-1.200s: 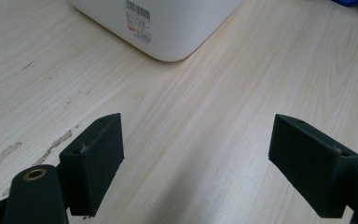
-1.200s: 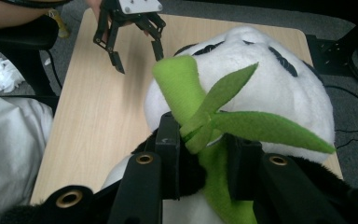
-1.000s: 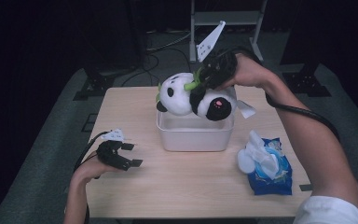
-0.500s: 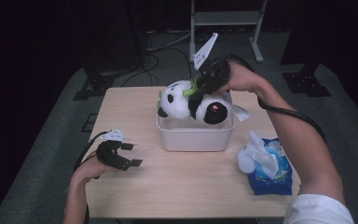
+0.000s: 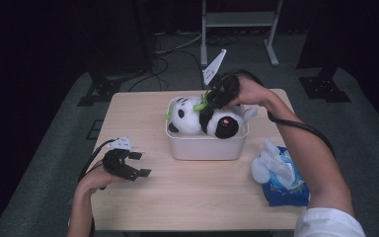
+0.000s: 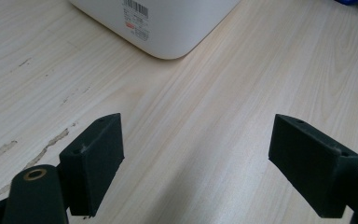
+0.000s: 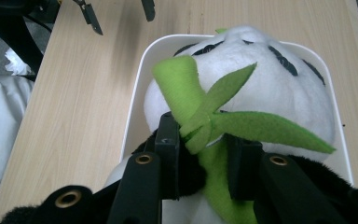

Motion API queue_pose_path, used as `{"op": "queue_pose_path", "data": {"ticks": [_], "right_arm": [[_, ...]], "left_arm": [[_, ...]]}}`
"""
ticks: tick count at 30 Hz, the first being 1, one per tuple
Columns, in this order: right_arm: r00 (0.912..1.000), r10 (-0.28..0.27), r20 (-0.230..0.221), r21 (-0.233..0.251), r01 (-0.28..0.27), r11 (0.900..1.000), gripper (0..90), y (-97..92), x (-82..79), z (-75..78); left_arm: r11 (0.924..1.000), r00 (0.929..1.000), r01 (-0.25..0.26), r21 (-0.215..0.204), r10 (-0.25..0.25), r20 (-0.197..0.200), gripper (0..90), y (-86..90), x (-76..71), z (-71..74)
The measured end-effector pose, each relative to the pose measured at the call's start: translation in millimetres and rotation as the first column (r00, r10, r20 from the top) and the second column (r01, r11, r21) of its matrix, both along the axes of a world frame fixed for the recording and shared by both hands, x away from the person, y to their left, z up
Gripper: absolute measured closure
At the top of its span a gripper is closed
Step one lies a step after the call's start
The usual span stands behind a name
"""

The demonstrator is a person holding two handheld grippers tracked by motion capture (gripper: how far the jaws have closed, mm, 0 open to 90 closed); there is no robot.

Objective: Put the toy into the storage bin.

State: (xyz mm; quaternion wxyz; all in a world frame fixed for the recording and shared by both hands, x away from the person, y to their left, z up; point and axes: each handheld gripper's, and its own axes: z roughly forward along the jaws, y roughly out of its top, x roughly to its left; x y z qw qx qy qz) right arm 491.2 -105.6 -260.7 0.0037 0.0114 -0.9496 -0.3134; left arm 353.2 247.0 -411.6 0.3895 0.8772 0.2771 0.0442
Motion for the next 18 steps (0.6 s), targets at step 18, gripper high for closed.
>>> {"op": "queue_pose_path", "data": {"ticks": [18], "right_arm": [[0.9972, 0.037, -0.066, 0.009, -0.036, 0.9993, 69.1, 2.8, -1.3, -33.4]], "left_arm": [[1.0000, 1.0000, -0.006, -0.007, 0.006, 0.003, 16.7, 2.4, -1.0, 1.5]]}}
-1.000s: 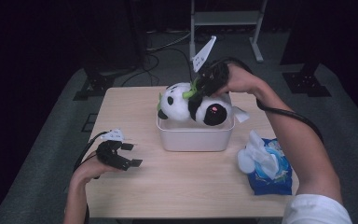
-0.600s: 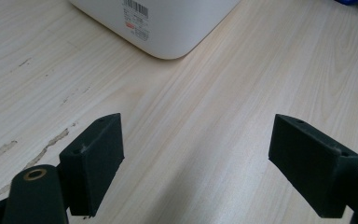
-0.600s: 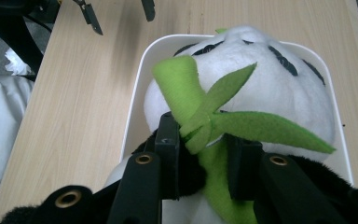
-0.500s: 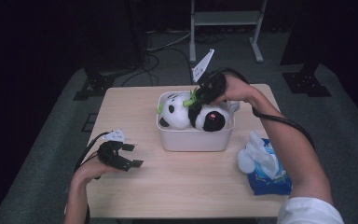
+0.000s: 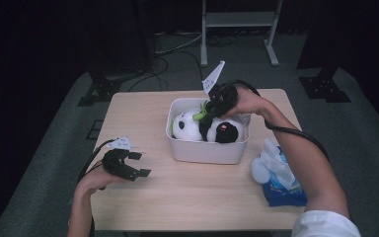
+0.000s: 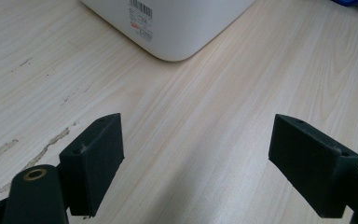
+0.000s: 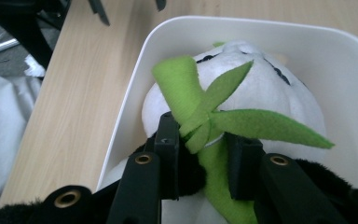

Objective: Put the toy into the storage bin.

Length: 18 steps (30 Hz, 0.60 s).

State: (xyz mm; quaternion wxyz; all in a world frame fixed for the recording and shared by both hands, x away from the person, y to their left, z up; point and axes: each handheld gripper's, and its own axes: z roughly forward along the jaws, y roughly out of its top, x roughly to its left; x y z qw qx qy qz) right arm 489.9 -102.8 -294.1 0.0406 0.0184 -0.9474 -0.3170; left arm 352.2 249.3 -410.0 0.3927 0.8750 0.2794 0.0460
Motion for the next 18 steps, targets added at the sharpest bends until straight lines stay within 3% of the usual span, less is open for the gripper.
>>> {"op": "queue_pose_path", "data": {"ticks": [8, 18], "right_arm": [[0.9987, 0.044, -0.027, -0.028, -0.045, 0.9986, 68.8, 0.7, -16.2, -11.5], [0.9944, 0.096, -0.044, -0.022, -0.097, 0.9951, 68.7, -1.7, -34.9, -18.0]], "left_arm": [[1.0000, 1.0000, 0.001, 0.001, -0.001, 0.002, 16.7, -0.2, 0.1, 0.3], [1.0000, 1.0000, 0.002, 0.000, -0.002, 0.004, 16.6, -1.1, -0.6, 1.3]]}}
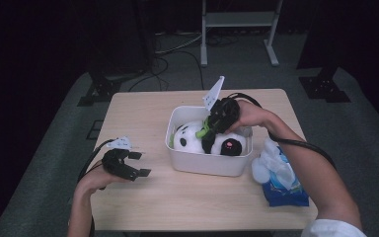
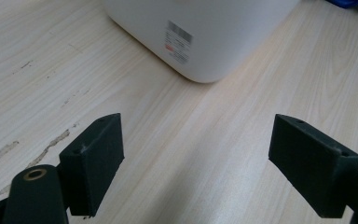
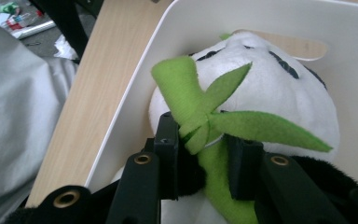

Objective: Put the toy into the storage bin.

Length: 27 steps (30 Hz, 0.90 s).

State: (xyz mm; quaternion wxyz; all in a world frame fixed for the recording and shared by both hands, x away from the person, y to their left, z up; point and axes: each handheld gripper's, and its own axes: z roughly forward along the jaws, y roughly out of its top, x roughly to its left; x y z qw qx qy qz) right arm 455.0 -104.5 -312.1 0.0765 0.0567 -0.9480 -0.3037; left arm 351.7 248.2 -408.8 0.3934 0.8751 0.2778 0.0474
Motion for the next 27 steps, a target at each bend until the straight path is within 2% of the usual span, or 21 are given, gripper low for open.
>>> {"op": "queue_pose_path", "data": {"ticks": [5, 12, 20, 23, 27], "right_arm": [[0.9996, 0.022, -0.020, -0.033, -0.022, 0.9992, 68.2, 1.7, -11.0, -10.3], [0.9993, 0.029, -0.022, -0.058, -0.031, 0.9978, 68.0, 2.5, -16.2, -20.5], [0.9996, 0.023, -0.014, -0.059, -0.024, 0.9980, 67.8, 3.0, -17.9, -28.6], [0.9997, 0.024, 0.000, -0.081, -0.024, 0.9964, 67.6, 3.5, -17.8, -33.3], [0.9997, 0.024, 0.004, -0.149, -0.023, 0.9885, 66.7, 6.6, -18.3, -45.2]], "left_arm": [[1.0000, 1.0000, 0.003, 0.000, -0.003, 0.001, 16.7, -0.9, -0.2, 0.2], [1.0000, 1.0000, 0.000, -0.002, 0.000, -0.001, 16.7, -0.7, 0.0, -0.1], [1.0000, 1.0000, 0.000, -0.002, 0.000, 0.000, 16.7, -0.6, -0.3, 0.1], [1.0000, 1.0000, 0.001, -0.002, -0.001, 0.001, 16.7, -0.3, -0.2, 0.3], [1.0000, 1.0000, 0.001, 0.001, -0.001, 0.002, 16.7, 0.6, -0.2, 0.6]]}}
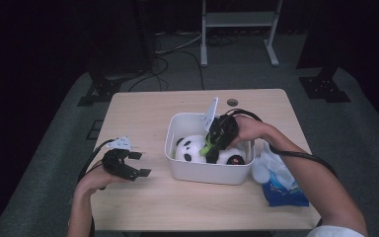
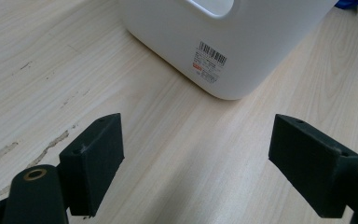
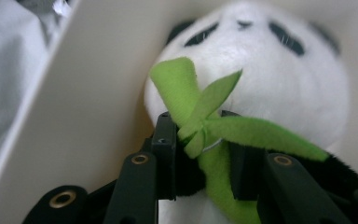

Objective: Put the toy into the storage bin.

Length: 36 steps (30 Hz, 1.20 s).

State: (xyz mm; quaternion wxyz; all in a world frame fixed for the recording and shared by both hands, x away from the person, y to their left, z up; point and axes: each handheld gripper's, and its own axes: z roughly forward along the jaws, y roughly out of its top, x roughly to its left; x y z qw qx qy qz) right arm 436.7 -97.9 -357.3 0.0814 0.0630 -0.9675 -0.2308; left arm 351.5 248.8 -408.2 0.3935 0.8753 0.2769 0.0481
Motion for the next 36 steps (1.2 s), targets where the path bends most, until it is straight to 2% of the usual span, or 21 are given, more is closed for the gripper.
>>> {"op": "queue_pose_path", "data": {"ticks": [3, 5, 8, 9, 16, 20, 22, 24, 26, 30, 36], "right_arm": [[0.9997, -0.021, -0.015, 0.001, 0.021, 0.9998, 64.3, 0.4, 2.1, -0.4], [0.9990, -0.038, -0.022, -0.010, 0.038, 0.9992, 58.9, 1.3, 2.5, 0.8], [0.9988, -0.046, -0.014, -0.018, 0.046, 0.9988, 55.9, 0.7, 1.0, 2.4], [0.9973, -0.072, -0.014, -0.009, 0.072, 0.9974, 53.7, -0.5, 1.2, 4.3], [0.9957, -0.092, 0.001, 0.000, 0.092, 0.9957, 49.6, -4.5, -1.9, 8.4], [0.9925, -0.122, 0.007, 0.025, 0.121, 0.9923, 46.8, -11.0, -0.7, 13.9], [0.9887, -0.150, -0.005, 0.040, 0.150, 0.9879, 44.0, -16.1, -1.5, 17.6], [0.9884, -0.152, -0.001, 0.049, 0.152, 0.9872, 43.3, -18.1, -2.1, 19.6], [0.9850, -0.173, -0.006, 0.080, 0.172, 0.9818, 41.2, -24.8, -2.6, 26.0], [0.9809, -0.194, -0.006, 0.093, 0.194, 0.9765, 39.6, -31.2, -4.7, 30.6], [0.9703, -0.242, -0.013, 0.131, 0.241, 0.9616, 37.1, -46.8, -8.1, 40.0]], "left_arm": [[1.0000, 1.0000, 0.000, 0.001, 0.000, -0.001, 16.7, 0.3, 0.3, -0.1], [1.0000, 1.0000, 0.002, 0.001, -0.002, -0.002, 16.7, -0.1, 0.3, -0.5], [1.0000, 1.0000, 0.002, 0.000, -0.002, -0.002, 16.7, -0.4, 0.0, -0.2], [1.0000, 1.0000, 0.002, -0.003, -0.002, -0.001, 16.7, -0.4, -0.4, 0.2], [1.0000, 1.0000, 0.002, -0.003, -0.002, -0.002, 16.6, -0.9, 0.0, -0.6], [1.0000, 1.0000, 0.002, -0.003, -0.002, -0.004, 16.6, -1.1, 0.1, -1.1], [1.0000, 1.0000, 0.001, -0.005, -0.001, -0.005, 16.6, -1.5, 0.1, -1.2], [1.0000, 1.0000, 0.003, -0.003, -0.003, -0.004, 16.6, -1.6, 0.1, -1.0], [1.0000, 1.0000, 0.004, -0.002, -0.004, -0.002, 16.7, -2.1, 0.1, -0.6], [1.0000, 1.0000, 0.006, -0.001, -0.006, -0.002, 16.6, -3.1, -0.2, -1.0], [0.9999, 0.9999, 0.011, -0.001, -0.011, -0.005, 16.6, -3.7, 0.4, -1.4]]}}
